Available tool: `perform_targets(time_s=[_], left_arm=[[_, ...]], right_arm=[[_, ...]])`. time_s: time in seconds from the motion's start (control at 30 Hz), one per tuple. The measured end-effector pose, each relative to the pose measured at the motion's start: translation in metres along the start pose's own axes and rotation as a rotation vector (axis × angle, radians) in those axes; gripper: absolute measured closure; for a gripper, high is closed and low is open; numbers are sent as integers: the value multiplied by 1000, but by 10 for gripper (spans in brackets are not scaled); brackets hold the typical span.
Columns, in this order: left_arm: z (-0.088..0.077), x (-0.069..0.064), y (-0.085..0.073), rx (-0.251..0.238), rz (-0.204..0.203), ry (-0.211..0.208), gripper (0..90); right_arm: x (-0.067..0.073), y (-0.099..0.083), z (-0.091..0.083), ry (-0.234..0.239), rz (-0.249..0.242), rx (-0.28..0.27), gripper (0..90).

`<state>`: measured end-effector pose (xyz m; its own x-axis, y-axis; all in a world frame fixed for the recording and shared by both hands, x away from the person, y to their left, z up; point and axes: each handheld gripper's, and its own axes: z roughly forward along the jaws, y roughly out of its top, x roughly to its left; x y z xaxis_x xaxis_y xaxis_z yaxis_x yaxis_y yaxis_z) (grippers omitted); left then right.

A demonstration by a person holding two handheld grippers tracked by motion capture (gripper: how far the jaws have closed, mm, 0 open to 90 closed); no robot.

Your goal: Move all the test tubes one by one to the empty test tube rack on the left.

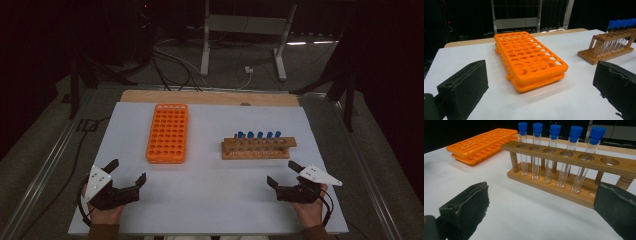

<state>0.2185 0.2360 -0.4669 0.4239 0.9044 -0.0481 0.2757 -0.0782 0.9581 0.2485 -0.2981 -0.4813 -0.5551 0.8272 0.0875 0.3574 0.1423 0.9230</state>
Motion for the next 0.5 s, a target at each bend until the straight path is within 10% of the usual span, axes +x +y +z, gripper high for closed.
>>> perform_targets(time_s=[0.5], left_arm=[[1,0,-1,7,-3,23,9]], right_arm=[[-6,12,-8,-14,31,-2,0]])
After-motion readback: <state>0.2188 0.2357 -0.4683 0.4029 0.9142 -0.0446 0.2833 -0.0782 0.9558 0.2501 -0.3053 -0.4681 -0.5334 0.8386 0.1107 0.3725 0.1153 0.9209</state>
